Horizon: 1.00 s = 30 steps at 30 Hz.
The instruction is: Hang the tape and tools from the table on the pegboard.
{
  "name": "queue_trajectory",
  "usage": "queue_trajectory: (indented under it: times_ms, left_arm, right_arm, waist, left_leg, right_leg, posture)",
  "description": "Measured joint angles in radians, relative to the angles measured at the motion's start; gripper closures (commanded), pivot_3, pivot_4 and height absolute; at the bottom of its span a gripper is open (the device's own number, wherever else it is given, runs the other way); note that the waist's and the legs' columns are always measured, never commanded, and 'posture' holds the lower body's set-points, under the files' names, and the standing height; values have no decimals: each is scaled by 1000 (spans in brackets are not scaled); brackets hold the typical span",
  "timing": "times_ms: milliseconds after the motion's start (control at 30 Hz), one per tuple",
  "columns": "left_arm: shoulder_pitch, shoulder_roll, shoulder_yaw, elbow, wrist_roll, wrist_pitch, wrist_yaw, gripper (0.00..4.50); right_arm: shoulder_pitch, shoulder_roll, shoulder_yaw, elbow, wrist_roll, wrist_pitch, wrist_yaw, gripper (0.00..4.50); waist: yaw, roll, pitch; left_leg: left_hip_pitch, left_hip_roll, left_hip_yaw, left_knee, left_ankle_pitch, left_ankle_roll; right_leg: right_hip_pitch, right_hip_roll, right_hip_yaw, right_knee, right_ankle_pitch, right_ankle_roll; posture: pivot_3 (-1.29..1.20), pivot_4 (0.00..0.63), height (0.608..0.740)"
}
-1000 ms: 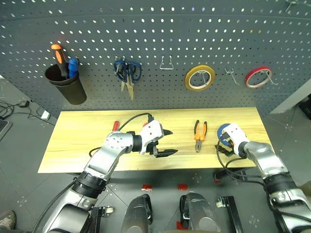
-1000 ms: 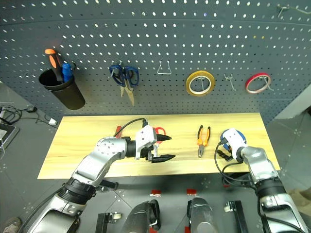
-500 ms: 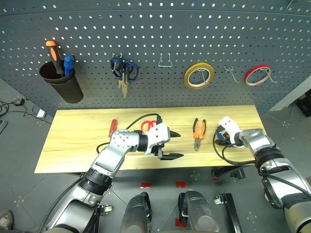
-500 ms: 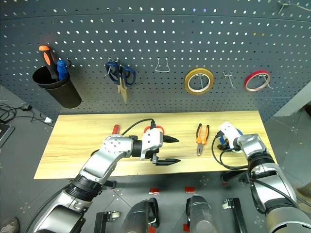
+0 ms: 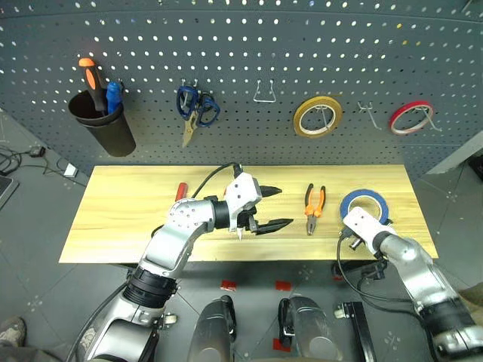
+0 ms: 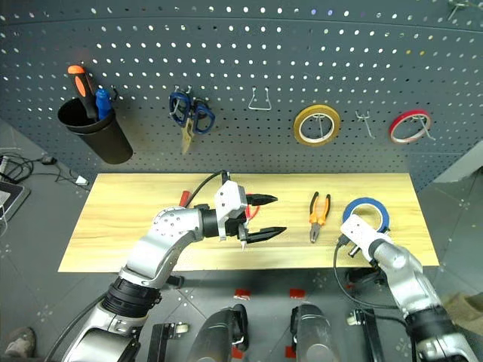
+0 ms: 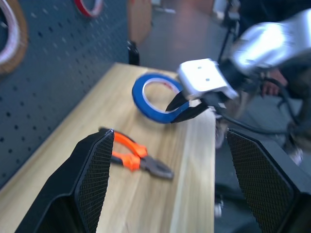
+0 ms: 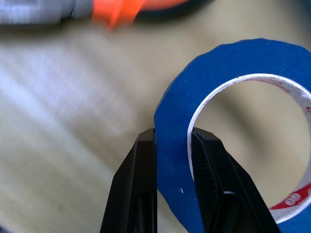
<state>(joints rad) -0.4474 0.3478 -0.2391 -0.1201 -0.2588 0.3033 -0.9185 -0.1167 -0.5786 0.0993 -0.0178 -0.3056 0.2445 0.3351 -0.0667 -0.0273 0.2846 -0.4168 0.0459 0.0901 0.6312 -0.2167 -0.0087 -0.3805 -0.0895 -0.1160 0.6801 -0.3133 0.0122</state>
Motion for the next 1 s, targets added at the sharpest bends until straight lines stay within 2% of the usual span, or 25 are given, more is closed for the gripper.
queue_trajectory:
  times_ms: [167,333,600,800,1000]
  left_arm:
    - [-41,-31,13,-39,-55,44,24,621]
    - [-110,-55,17,-7,-11,10,102,621]
    - [-125,-76,19,34,8,-25,120,621]
    - [-126,-77,8,54,25,-50,118,621]
    - [-103,-42,7,58,41,-69,97,621]
  right_arm:
    - [53,30,12,-231,-109,-87,-105,3830]
    - [-18,54,20,-250,-147,-151,-154,3830]
    - [-173,50,-30,-69,-132,-231,-184,3830]
    - [-263,51,-46,76,-50,-297,-161,3830]
    - [-244,93,-59,79,27,-296,-137,1885]
  waist:
    - [-2,0,0]
    - [-5,-1,1]
    - [-15,-1,2]
    - [-18,-1,2]
    - [-18,-1,1]
  left_leg:
    - [0,0,-1,0,0,0]
    - [0,-1,0,0,0,0]
    - [0,0,0,-1,0,0]
    - [0,0,0,0,0,0]
    - [0,0,0,-1,0,0]
  right_leg:
    - [0,1,0,0,-3,6]
    - [0,1,1,0,-3,6]
    - [0,1,-1,-2,0,1]
    - [0,1,-1,-1,0,1]
    - [0,1,-1,-1,0,1]
  posture:
    - [-260,300,740]
    - [-256,294,740]
    - [-251,286,740]
    - [-251,285,740]
    - [-254,295,740]
